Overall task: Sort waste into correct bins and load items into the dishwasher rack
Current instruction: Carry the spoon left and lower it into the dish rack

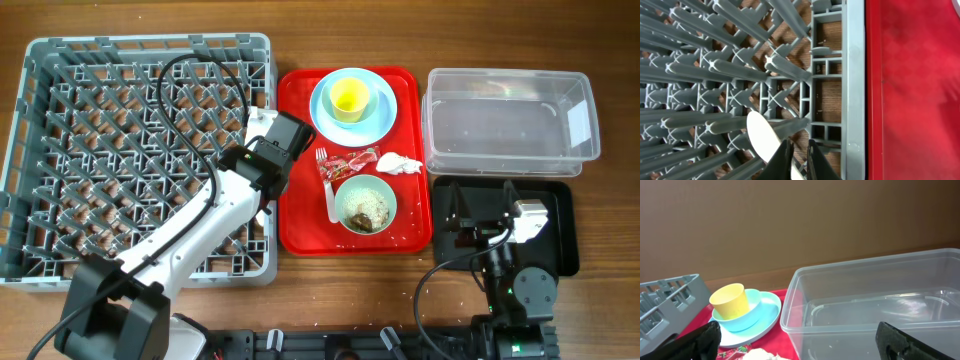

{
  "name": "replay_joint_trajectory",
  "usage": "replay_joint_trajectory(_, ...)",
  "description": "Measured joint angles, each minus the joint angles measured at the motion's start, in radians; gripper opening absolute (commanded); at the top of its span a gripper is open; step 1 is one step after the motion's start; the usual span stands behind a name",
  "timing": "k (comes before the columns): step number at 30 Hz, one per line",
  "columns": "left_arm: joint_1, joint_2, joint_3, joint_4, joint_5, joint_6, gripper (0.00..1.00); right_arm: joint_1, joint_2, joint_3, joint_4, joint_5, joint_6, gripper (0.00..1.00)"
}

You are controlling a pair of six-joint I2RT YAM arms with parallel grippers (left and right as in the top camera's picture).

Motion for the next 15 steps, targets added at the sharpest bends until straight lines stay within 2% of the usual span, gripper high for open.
replay_joint_trajectory(1, 0.0, -0.002, 0.0, 0.0, 0.006, -0.004, 0.34, 0.0, 0.0, 0.0, 0.0, 0.0, 0.0, 1.0)
replay_joint_trajectory(4, 0.029, -0.054, 0.001, -0.049, 0.01, -0.126, 0.46, 0.0, 0.0, 0.0, 0.0, 0.0, 0.0, 1.0)
replay_joint_trajectory(8, 0.122, -0.064, 0.001, -0.078, 0.06, -0.281, 0.48, 0.0, 0.0, 0.0, 0.0, 0.0, 0.0, 1.0)
replay_joint_trajectory(11, 0.148, -0.064, 0.001, -0.073, 0.132, -0.339, 0.5, 0.0, 0.0, 0.0, 0.0, 0.0, 0.0, 1.0)
replay_joint_trajectory(15, 0.148, -0.045, 0.001, -0.04, 0.166, -0.354, 0.49, 0.0, 0.0, 0.0, 0.0, 0.0, 0.0, 1.0)
